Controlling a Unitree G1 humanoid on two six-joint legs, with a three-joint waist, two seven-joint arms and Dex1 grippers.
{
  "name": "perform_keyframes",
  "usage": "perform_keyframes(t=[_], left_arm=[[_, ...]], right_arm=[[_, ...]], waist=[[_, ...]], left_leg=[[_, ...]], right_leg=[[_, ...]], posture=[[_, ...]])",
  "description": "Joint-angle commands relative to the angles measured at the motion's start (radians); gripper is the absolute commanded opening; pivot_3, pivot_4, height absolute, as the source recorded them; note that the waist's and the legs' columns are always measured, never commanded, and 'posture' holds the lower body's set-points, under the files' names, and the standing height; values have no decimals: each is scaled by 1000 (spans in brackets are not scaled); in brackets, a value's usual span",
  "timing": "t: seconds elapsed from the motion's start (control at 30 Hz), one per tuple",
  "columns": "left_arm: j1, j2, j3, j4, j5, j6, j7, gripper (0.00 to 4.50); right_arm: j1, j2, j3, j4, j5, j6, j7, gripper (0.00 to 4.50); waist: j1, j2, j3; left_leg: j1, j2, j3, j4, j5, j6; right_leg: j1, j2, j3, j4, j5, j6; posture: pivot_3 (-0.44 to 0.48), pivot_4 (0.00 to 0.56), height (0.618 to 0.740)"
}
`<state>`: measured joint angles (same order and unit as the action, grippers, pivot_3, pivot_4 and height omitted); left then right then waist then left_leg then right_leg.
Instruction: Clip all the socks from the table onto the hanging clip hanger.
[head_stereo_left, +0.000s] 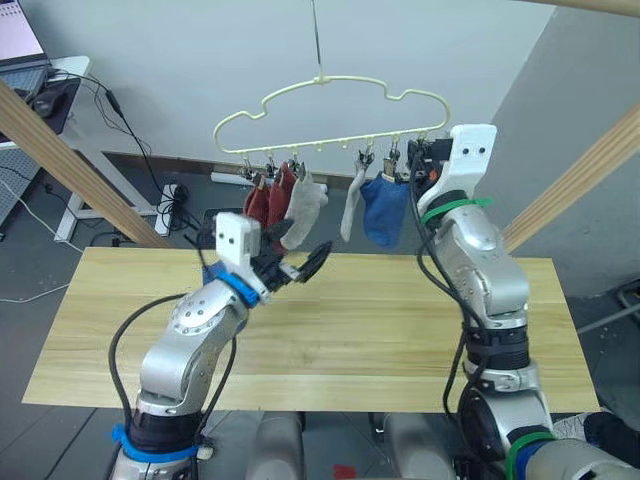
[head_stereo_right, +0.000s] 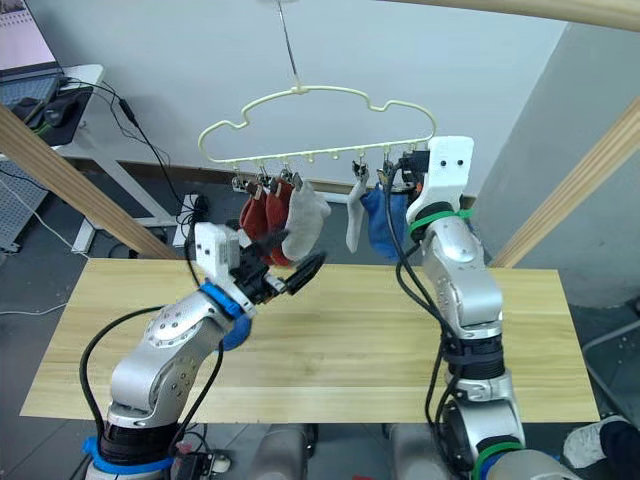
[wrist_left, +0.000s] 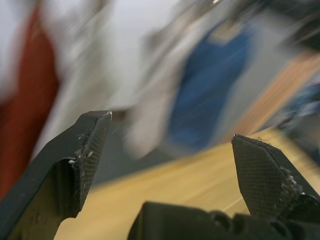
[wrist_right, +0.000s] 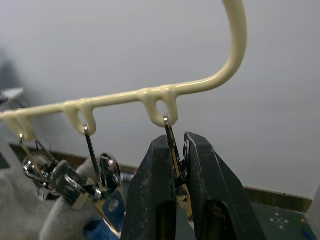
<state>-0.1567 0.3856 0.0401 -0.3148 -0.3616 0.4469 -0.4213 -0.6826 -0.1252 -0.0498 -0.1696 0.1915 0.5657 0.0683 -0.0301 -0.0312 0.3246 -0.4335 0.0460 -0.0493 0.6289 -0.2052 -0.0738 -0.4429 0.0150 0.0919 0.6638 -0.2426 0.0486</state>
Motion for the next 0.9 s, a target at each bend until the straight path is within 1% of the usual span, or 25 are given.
perform_keyframes(t=[0.03,0.1,0.2,0.37,0.43,0.47,0.53,0.67,0.77,0.9], left_arm=[[46,48,51,122,82,-84,10,4336],[47,71,57,207,122,-130,9,4336],[12,93,42,345,181,-186,11,4336],[-79,89,18,596,251,-260,18,4336],[-108,86,17,671,267,-286,18,4336],[-123,84,19,709,274,-296,23,4336],[-152,81,22,786,280,-304,22,4336],[-179,74,36,877,253,-288,-10,4336],[-169,65,49,886,215,-239,-63,3755],[-123,61,61,835,199,-214,-84,2580]], right_arm=[[-16,-76,-1,-67,40,90,86,23],[-18,-114,5,-86,56,145,119,23],[-21,-148,4,-113,77,215,146,23],[-18,-137,-18,-163,99,295,120,23],[-20,-131,-22,-176,101,313,109,23],[-20,-129,-25,-181,103,319,104,23],[-19,-128,-29,-190,105,331,97,23],[-15,-129,-33,-204,111,348,89,23],[-16,-131,-41,-206,113,358,86,23],[-25,-131,-55,-206,122,379,87,23]], waist=[[0,0,0],[2,1,0],[6,0,1],[6,0,1],[3,0,1],[2,0,1],[4,0,0],[0,0,0],[-2,0,0],[-2,2,0]], left_leg=[[0,0,0,0,0,0],[0,0,0,0,0,0],[0,-1,0,0,0,0],[0,-1,1,0,0,0],[0,0,1,0,0,0],[0,0,1,-1,0,0],[0,0,1,-1,0,0],[0,-1,0,0,0,0],[1,-1,1,0,0,0],[1,-1,1,0,0,0]], right_leg=[[0,0,0,0,0,0],[0,0,0,0,0,0],[0,-1,0,-1,0,0],[0,-1,0,-1,0,0],[0,0,0,-1,0,0],[0,-1,0,-1,0,0],[0,-1,0,-1,0,0],[0,-1,0,0,0,0],[1,-1,0,1,0,0],[1,-1,0,1,0,0]], posture=[[44,335,740],[42,335,740],[45,335,740],[45,335,740],[45,335,740],[17,327,740],[7,324,740],[-1,318,740],[-1,317,740],[4,315,740]])
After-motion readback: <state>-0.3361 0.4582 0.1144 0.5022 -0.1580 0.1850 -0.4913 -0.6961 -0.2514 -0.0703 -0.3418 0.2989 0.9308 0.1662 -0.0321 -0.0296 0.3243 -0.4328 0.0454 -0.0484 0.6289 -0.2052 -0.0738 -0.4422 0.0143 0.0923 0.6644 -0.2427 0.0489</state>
